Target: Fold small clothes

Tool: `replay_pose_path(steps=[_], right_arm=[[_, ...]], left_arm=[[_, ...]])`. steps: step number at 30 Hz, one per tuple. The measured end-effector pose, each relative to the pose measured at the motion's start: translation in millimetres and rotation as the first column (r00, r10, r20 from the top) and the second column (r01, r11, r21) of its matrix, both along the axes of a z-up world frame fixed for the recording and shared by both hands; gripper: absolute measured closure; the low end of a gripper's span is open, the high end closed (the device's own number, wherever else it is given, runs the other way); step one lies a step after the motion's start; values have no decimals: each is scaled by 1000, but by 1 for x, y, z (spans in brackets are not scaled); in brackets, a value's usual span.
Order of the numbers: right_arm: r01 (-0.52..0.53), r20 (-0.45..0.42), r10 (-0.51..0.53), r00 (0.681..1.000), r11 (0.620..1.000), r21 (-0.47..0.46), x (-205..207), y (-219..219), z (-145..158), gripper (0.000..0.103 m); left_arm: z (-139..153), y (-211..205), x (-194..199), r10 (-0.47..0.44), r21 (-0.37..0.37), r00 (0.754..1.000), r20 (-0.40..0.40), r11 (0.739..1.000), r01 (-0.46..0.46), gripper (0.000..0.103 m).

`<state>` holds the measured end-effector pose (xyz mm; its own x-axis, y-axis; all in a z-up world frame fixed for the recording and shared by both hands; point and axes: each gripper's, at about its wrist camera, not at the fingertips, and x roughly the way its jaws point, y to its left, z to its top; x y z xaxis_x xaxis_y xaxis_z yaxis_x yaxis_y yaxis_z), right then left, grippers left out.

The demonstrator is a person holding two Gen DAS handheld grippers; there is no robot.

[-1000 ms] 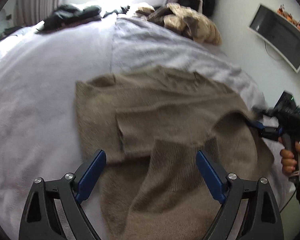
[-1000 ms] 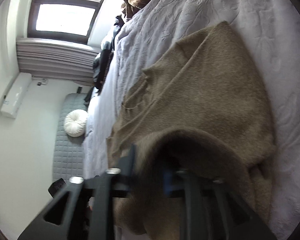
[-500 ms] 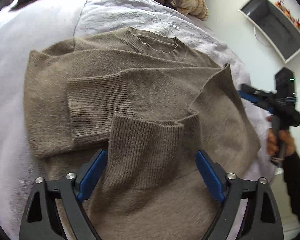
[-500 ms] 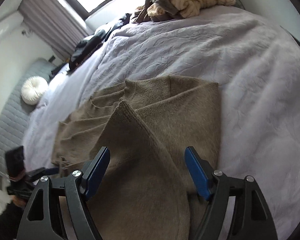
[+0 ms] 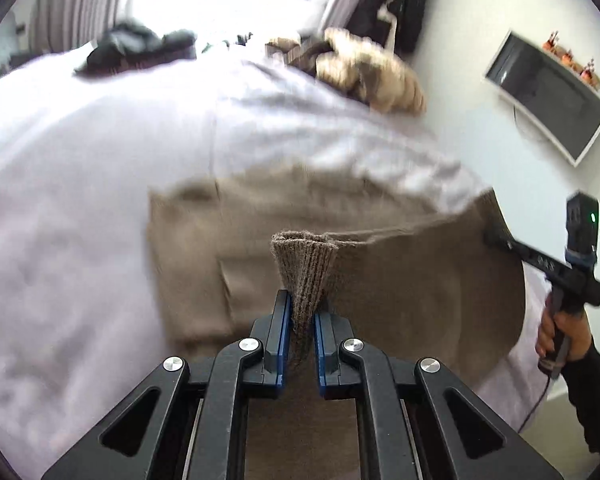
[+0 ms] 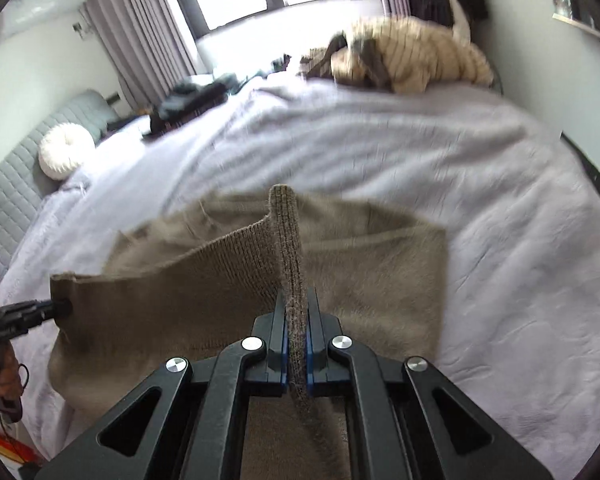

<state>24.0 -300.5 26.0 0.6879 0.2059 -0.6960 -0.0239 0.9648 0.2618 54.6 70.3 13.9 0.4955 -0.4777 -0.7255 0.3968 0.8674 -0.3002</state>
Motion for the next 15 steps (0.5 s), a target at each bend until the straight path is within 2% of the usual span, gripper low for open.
replay_pose_path(steps=[4, 8, 10, 12, 15], right_arm=[[21, 62, -18, 998, 999, -35, 16, 2, 27, 97], [42, 27, -42, 999, 999, -18, 54, -2, 17, 97], [45, -19, -45, 999, 999, -4, 74, -3, -1, 97], [53, -74, -54, 996, 998, -25, 90, -4, -23, 97], [74, -141, -70, 988, 997, 21, 97, -13, -54, 97]], left_arm=[[32, 1, 25, 38, 23, 992, 117, 999, -41, 91], [38, -6, 65, 81, 14, 985, 150, 996, -84, 91], [27, -10, 88, 104, 21, 987, 121, 994, -108, 91], [10, -13, 105, 121, 22, 991, 59, 992, -123, 91], [-18, -15, 113, 117, 28, 993, -26, 993, -116, 91]])
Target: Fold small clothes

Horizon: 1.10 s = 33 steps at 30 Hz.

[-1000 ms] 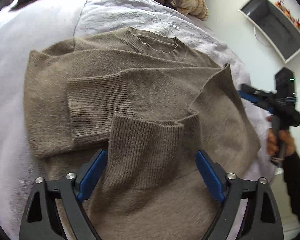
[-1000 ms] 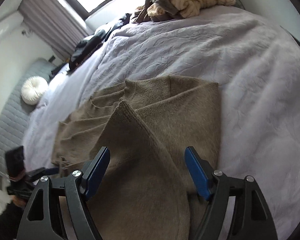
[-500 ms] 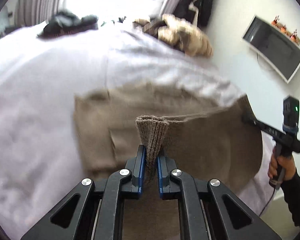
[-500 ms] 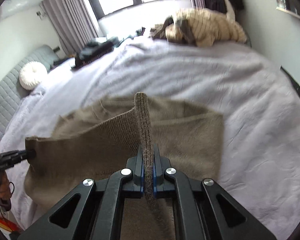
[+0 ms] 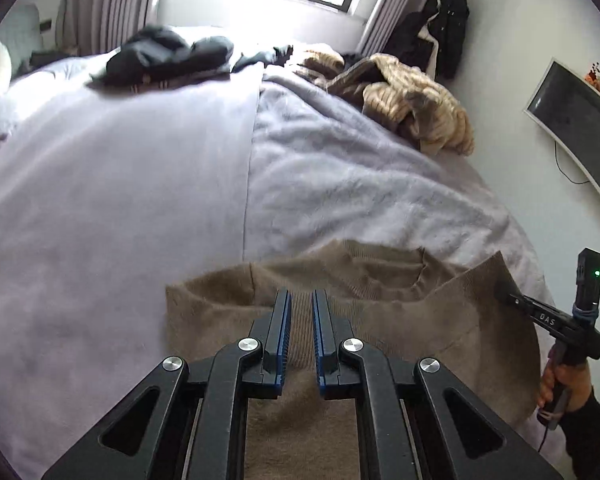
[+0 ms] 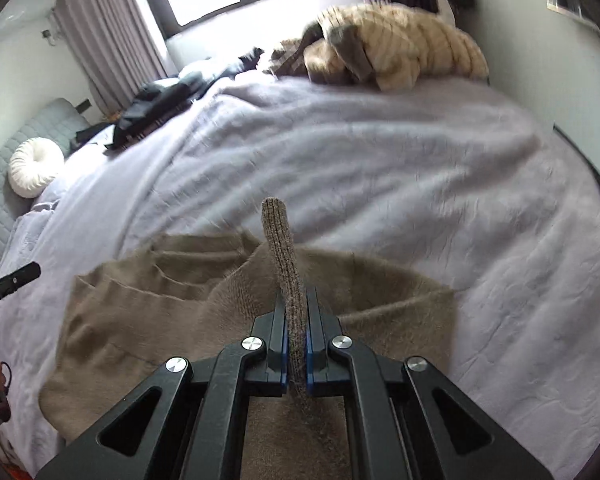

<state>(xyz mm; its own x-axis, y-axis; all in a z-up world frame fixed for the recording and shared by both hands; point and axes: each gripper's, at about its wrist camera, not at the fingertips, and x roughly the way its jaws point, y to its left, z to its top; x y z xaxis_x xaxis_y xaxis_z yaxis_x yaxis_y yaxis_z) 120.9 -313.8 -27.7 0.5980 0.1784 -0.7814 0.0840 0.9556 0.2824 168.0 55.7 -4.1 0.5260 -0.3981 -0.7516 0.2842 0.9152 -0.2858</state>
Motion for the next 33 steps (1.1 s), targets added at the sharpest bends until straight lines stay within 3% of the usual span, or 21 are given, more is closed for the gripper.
replay_pose_path(steps=[2, 3, 4, 5, 6, 10, 12, 14, 15, 17, 21, 23, 25, 28, 33], right_arm=[[20, -17, -19, 1000, 998, 52, -3, -10, -14, 97], [28, -26, -27, 999, 998, 65, -4, -13, -19, 97], [36, -34, -33, 999, 996, 81, -5, -17, -23, 97], [37, -39, -34, 999, 995, 96, -5, -19, -25, 97], [38, -43, -33, 999, 993, 108, -5, -21, -27, 97], [31, -49, -25, 998, 993, 117, -3, -21, -30, 97], [29, -53, -23, 998, 994, 110, -2, -19, -31, 96], [30, -55, -24, 998, 994, 108, -3, -17, -31, 96], [31, -56, -25, 998, 994, 102, -4, -16, -31, 96], [30, -46, -26, 999, 996, 87, -7, -13, -27, 96], [13, 37, -14, 999, 999, 35, -16, -5, -1, 96], [8, 84, -8, 996, 1000, 4, -17, -2, 15, 96], [6, 102, -3, 995, 1000, -28, -9, 0, 25, 96], [17, 50, -15, 999, 999, -48, 12, -3, 13, 96], [34, -63, -36, 997, 999, -19, 29, -12, -34, 96]], left_arm=[[-12, -2, -4, -18, 21, 1000, -15, 1000, 19, 90], [-18, -5, -3, -30, 38, 999, -26, 999, 31, 78], [-24, -8, -3, -36, 55, 999, -41, 998, 38, 42], [-29, -10, -2, -30, 75, 998, -49, 997, 34, 22], [-31, -12, -3, -26, 94, 999, -34, 995, 29, 10], [-41, -23, 5, -50, 135, 997, -55, 989, 57, 10], [-55, -28, 12, -58, 151, 991, -119, 986, 76, 13], [-66, -32, 15, -70, 154, 984, -161, 983, 96, 60], [-71, -33, 16, -73, 155, 980, -185, 982, 103, 95], [-67, -30, 10, -73, 129, 985, -157, 987, 94, 96], [-27, -15, -5, -53, 51, 998, -32, 997, 54, 96], [-6, -12, -8, -38, 60, 998, 52, 998, 35, 96], [-1, -16, -3, -40, 92, 995, 86, 995, 32, 96], [-17, -23, 11, -25, 136, 998, 60, 991, 16, 96], [-60, -23, 25, 18, 190, 1000, -6, 982, -16, 95]])
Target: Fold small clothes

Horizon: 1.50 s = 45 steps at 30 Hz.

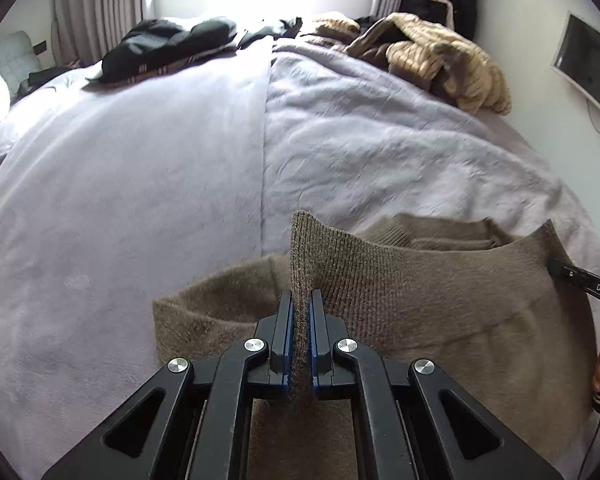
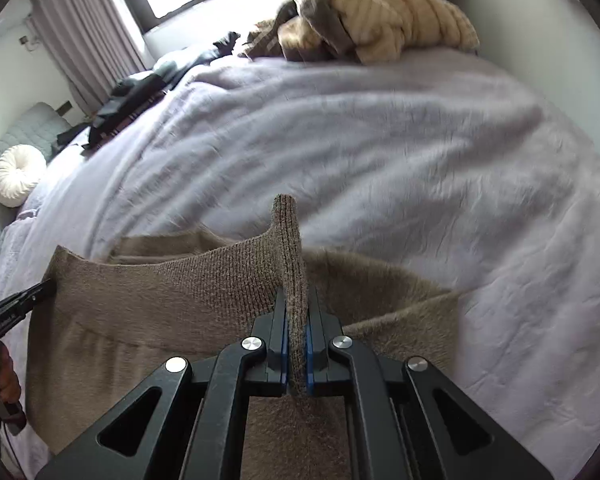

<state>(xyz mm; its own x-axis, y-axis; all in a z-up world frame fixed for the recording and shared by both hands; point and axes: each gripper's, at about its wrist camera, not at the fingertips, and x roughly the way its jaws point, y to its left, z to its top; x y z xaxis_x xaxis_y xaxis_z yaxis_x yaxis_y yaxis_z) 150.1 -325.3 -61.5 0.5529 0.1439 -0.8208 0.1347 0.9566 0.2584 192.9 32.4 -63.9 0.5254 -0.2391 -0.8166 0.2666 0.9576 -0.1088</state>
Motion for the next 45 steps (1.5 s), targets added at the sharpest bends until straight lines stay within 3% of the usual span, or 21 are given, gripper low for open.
replay_pose_path(steps=[2, 3, 4, 5, 6, 7, 9, 13, 16, 20, 24, 29, 33, 35, 36, 37, 38, 42, 45], right_arm=[[0, -13, 0, 1000, 1000, 11, 2, -3, -9, 96], [1, -16, -1, 1000, 1000, 18, 2, -5, -12, 96], [4, -18, -4, 1000, 1000, 21, 3, -7, -12, 96], [11, -22, -11, 1000, 1000, 19, 3, -10, -11, 94], [28, -27, -28, 999, 1000, 7, 2, -13, -10, 85], [48, -32, -49, 998, 999, -11, 2, -18, -9, 68], [96, -33, -97, 995, 995, -23, -4, -27, -5, 56], [155, -23, -155, 988, 987, 37, -30, -38, 9, 50], [151, 6, -154, 988, 976, 157, -68, -39, 25, 42], [125, 6, -134, 991, 940, 316, -132, -27, 30, 40], [152, -26, -157, 987, 879, 451, -199, -14, 18, 38], [268, -121, -243, 962, 782, 562, -243, -16, -15, 36], [333, -104, -343, 934, 727, 601, -245, -26, -26, 36], [359, -99, -378, 920, 719, 595, -236, -29, -30, 36], [366, -109, -380, 919, 713, 599, -229, -30, -34, 40], [359, -118, -363, 924, 723, 590, -221, -28, -36, 78], [349, -131, -336, 933, 752, 559, -214, -25, -34, 94], [243, -35, -252, 967, 876, 417, -206, -20, 4, 95], [228, -62, -220, 974, 920, 317, -202, -24, 2, 95]], left_arm=[[-10, 2, 4, 19, 12, 1000, -16, 1000, -18, 94], [-12, 5, 5, 28, 15, 999, -17, 999, -28, 83], [-13, 10, 5, 54, 34, 998, -11, 998, -54, 59], [-13, 13, 5, 78, 55, 997, 2, 995, -78, 44], [-11, 19, 5, 110, 79, 994, 28, 991, -112, 29], [-9, 26, 4, 125, 84, 991, 45, 988, -129, 29], [-5, 38, 2, 133, 83, 991, 29, 987, -135, 29], [5, 60, -19, 115, 36, 993, -23, 993, -114, 29], [11, 79, -47, 90, -41, 993, -76, 995, -93, 29], [10, 95, -93, 56, -110, 989, -133, 991, -71, 29], [6, 93, -129, -9, -158, 987, -163, 987, -17, 29], [-11, 83, -145, -50, -182, 979, -197, 983, 14, 29], [-20, 80, -144, -46, -219, 974, -220, 976, -3, 29], [-21, 80, -144, -38, -220, 977, -211, 975, -10, 61], [-24, 79, -142, -34, -204, 973, -230, 979, -14, 82], [-26, 80, -141, -26, -194, 970, -241, 981, -22, 93], [-25, 82, -141, -28, -206, 970, -243, 978, -23, 93], [-7, 89, -156, -49, -205, 982, -180, 979, 11, 95], [-17, 91, -163, -63, -162, 980, -188, 986, 33, 96]])
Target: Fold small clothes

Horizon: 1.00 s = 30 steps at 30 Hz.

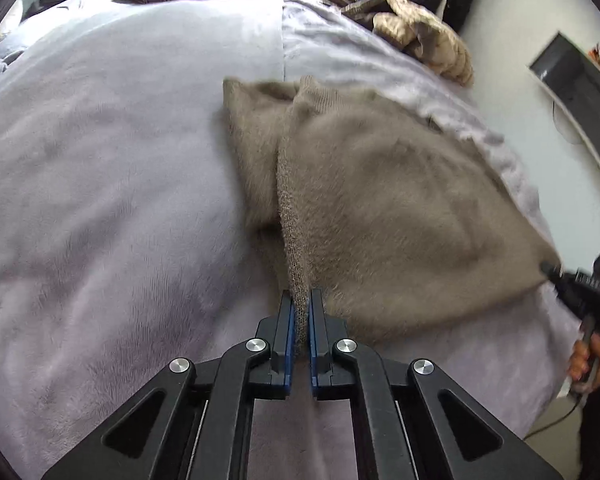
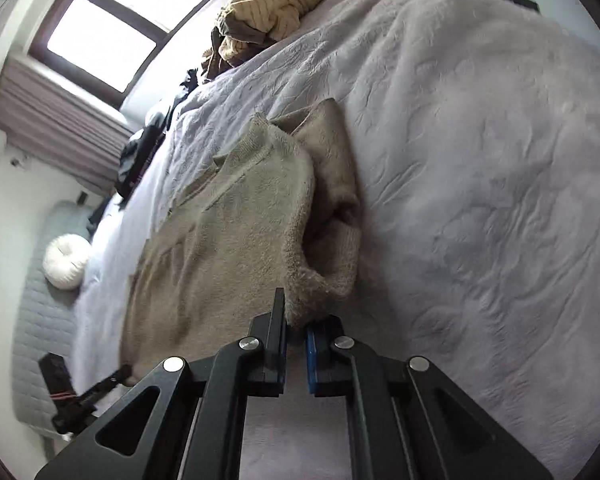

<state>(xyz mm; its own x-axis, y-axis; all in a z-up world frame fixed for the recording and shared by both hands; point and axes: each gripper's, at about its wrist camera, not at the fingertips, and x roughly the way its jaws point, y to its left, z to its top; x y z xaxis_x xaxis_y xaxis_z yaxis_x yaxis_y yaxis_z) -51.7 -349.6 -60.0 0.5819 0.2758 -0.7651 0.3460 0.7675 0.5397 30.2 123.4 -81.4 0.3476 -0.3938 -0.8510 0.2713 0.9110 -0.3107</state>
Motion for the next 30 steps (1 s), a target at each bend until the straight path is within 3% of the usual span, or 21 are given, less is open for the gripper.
replay_pose_path(steps=[3, 5, 8, 12, 17, 21, 24, 30], right_arm=[[-32, -73, 30, 997, 999, -24, 3, 0, -28, 95], [-2, -56, 3, 998, 1000, 22, -5, -3, -32, 95], [25, -52, -22, 998, 997, 68, -16, -9, -26, 94], [36, -41, -34, 999, 999, 37, -35, -10, -9, 94], [36, 59, -36, 998, 999, -2, -44, -1, 21, 91], [-10, 84, 11, 996, 1000, -13, -16, 16, 27, 91], [-50, 75, 52, 996, 999, -20, 9, 25, 24, 91], [-69, 83, 75, 994, 995, -64, 62, 26, 31, 91]], left_arm=[[-17, 1, -6, -3, 23, 1000, -1, 1000, 3, 96], [-13, 0, -12, -6, 45, 1000, 28, 999, 4, 96], [-2, 4, -22, -8, 76, 998, 62, 997, 3, 96], [19, 18, -30, 14, 84, 993, 120, 996, -24, 96], [45, 15, -21, 41, 41, 981, 188, 998, -49, 96], [41, -8, -6, 40, 73, 982, 187, 996, -54, 96], [33, -22, 11, 58, 52, 988, 140, 996, -66, 96], [42, -48, 63, 78, 58, 982, 172, 994, -89, 96]])
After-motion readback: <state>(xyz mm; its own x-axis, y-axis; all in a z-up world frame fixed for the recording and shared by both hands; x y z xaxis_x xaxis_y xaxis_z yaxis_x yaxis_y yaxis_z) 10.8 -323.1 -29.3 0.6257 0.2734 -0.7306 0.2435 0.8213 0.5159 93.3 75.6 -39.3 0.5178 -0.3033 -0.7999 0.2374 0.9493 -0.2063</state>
